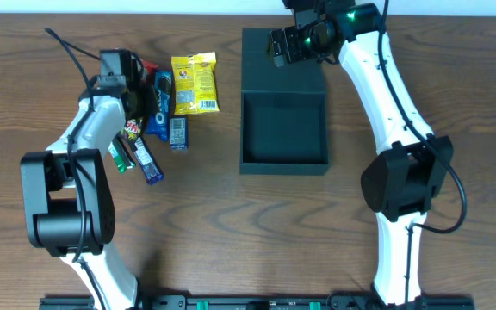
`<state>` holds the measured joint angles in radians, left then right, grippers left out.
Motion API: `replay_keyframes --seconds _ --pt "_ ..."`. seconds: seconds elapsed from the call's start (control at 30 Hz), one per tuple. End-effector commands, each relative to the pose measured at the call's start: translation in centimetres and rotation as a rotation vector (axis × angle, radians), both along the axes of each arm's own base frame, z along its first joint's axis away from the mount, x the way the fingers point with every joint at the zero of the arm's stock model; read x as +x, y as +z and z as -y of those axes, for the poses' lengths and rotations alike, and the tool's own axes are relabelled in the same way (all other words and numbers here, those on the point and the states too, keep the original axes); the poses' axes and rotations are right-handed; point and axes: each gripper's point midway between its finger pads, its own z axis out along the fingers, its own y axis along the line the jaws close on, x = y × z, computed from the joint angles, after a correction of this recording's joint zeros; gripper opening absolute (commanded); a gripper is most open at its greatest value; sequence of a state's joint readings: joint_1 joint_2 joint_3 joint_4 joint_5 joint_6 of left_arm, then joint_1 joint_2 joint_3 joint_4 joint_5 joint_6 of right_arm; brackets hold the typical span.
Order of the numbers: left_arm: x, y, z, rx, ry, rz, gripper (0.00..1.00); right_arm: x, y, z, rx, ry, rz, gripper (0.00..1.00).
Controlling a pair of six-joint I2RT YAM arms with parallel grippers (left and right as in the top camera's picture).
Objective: Pack container
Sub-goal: 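Move the left gripper over the red Haribo gummy bag, then lower the left gripper and pinch the Haribo bag edge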
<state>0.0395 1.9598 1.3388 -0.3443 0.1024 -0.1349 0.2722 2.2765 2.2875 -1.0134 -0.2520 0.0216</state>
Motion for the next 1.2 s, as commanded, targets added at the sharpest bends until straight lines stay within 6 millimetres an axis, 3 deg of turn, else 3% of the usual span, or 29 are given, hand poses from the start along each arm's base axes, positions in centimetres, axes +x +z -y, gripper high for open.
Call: replay_keyframes --seconds 0.0,0.2,0.5,0.7,0.8,0.83,0.9,1.07,1.13,1.17 --pt "1.6 3.0 -0.8 0.021 0.029 0.051 0.06 -0.2 1.9 0.4 0.017 -0.01 0.027 0.96" --pt "2.3 6.8 -0.7 0.028 0.029 0.114 0.06 -0.2 1.9 0.4 0.017 -0.01 0.027 0.96" --pt "2.2 11.7 1.4 0.029 -0.011 0.218 0.06 -0.1 1.9 0.4 0.017 -0.01 0.029 0.96" --pt "2.0 13.8 3.2 0.035 -0.059 0.265 0.05 -0.1 2.0 0.4 0.018 -0.01 0.031 0.95" --pt "1.5 13.2 2.9 0.077 -0.052 0.234 0.06 -0.1 1.9 0.4 0.018 -0.01 0.03 0.96" --pt "1.2 12.6 2.6 0.098 -0.058 0.21 0.08 -0.1 1.9 0.4 0.017 -0.01 0.03 0.96" --pt "0.6 11.1 1.9 0.121 -0.061 0.152 0.52 -0.1 1.9 0.4 0.017 -0.01 0.03 0.96" --pt "-0.3 7.3 1.1 0.06 0.049 0.032 0.67 -0.1 1.9 0.4 0.018 -0.01 0.029 0.97" --pt "-0.2 5.9 0.9 0.03 0.116 0.005 0.95 -0.2 1.9 0.4 0.017 -0.01 0.027 0.97" --pt "-0.1 5.2 0.8 0.016 0.143 -0.004 0.96 -0.2 1.9 0.4 0.017 -0.01 0.025 0.97"
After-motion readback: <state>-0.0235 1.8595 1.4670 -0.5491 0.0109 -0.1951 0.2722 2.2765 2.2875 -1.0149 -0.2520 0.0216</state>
